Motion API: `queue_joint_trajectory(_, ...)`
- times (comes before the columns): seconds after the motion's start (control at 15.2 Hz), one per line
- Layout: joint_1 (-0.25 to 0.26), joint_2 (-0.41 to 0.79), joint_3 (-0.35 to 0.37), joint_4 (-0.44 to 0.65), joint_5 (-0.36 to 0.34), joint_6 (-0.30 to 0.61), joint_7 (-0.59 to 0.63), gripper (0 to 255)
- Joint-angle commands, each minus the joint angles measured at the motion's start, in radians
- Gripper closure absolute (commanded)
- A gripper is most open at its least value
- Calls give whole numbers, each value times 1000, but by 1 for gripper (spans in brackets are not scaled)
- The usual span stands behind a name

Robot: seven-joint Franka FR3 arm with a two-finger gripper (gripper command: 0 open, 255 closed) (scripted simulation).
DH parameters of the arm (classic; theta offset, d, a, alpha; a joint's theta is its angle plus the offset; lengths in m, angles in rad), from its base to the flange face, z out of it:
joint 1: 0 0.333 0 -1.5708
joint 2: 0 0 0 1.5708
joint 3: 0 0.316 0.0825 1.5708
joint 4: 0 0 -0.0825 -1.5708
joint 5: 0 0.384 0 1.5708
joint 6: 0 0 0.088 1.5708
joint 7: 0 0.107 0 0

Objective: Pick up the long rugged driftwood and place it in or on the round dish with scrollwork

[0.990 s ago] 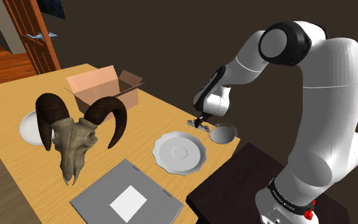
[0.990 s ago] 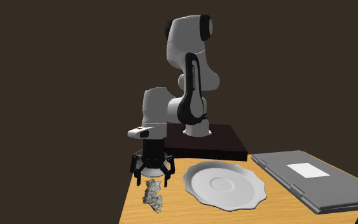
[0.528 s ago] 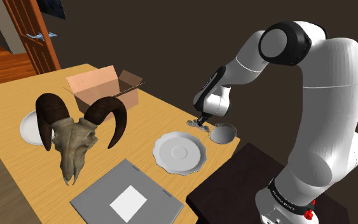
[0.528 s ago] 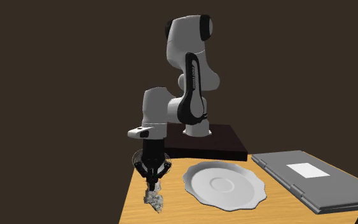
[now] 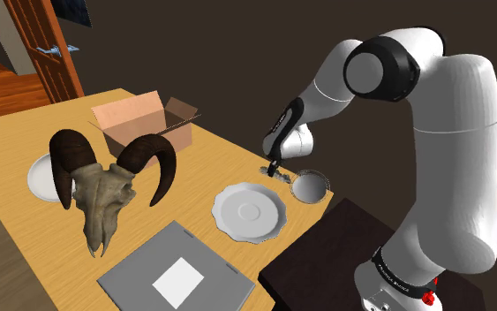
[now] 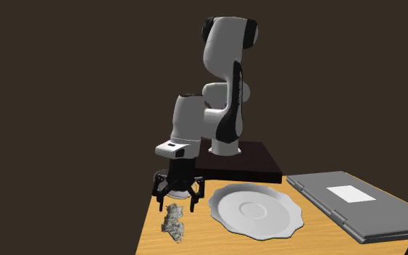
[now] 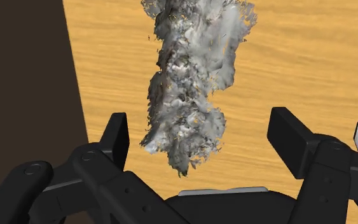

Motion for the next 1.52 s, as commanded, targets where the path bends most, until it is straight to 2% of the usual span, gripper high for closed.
queue_joint_trajectory(0.0, 36, 22, -31, 15, -34, -5, 6, 0)
queue_joint_trajectory(0.33, -20, 103, 25, 61, -8, 37, -18, 0)
queue_joint_trajectory(0.86, -20, 103, 25, 60, -8, 37, -17, 0)
queue_joint_trajectory(0.92, -20, 103, 25, 60, -8, 37, -17, 255)
queue_joint_trajectory(1.45, -28, 104, 28, 61, -7, 39, -23, 255)
